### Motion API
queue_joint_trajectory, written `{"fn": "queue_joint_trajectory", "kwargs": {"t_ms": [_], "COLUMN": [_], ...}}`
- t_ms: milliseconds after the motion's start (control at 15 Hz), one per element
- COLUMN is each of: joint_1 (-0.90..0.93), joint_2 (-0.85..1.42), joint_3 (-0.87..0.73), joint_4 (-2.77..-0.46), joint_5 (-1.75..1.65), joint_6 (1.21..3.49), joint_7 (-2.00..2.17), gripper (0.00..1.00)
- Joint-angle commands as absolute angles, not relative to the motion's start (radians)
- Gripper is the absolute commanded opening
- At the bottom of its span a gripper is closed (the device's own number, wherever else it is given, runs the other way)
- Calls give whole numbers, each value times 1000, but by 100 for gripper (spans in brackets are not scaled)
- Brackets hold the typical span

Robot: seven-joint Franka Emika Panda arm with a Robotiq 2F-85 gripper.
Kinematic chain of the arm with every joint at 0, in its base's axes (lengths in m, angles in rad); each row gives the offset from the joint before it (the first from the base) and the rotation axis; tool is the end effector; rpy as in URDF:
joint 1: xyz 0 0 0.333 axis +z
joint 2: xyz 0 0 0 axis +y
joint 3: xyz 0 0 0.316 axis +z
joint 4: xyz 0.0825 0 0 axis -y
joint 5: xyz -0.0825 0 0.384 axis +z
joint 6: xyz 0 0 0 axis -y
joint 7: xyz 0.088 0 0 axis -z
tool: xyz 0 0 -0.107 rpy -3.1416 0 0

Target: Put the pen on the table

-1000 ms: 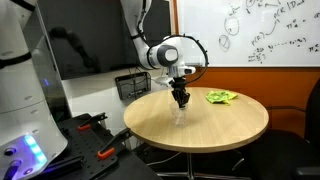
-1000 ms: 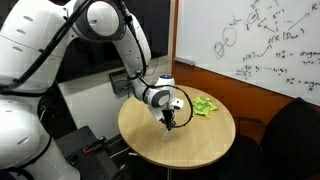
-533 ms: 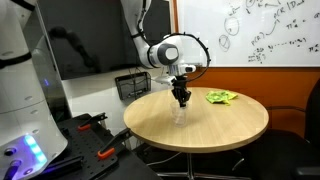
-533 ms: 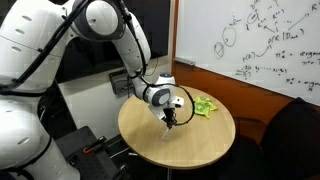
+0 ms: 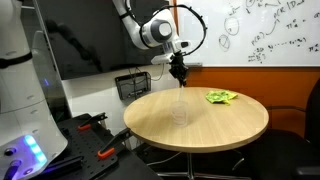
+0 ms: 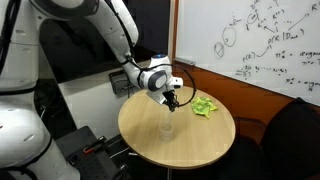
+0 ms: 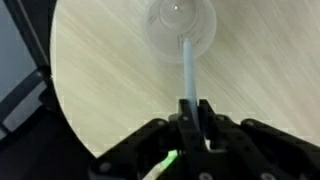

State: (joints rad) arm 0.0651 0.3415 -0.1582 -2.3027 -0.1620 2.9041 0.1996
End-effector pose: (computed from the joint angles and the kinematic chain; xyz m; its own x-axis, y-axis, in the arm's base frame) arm 0.5500 -0.0423 0.2257 0.9576 -0.1088 0.2668 -0.1340 -0.9879 0.0781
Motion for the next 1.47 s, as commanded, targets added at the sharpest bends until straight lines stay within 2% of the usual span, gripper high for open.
{"fn": "queue_joint_trajectory", "kwargs": {"t_ms": [0, 267, 533, 933, 1400], "joint_1": [153, 113, 125, 96, 108], "joint_2": [200, 168, 266, 462, 693], "joint_3": [-221, -79, -9, 109, 150], "joint_4": [-2357, -2313, -2258, -2121, -1944], "joint_5": [-280, -130, -11, 262, 314], "joint_6": [2811, 2590, 2466, 2445, 2478], "joint_7": [242, 236, 313, 243, 219], "gripper": [4, 4, 4, 4, 4]}}
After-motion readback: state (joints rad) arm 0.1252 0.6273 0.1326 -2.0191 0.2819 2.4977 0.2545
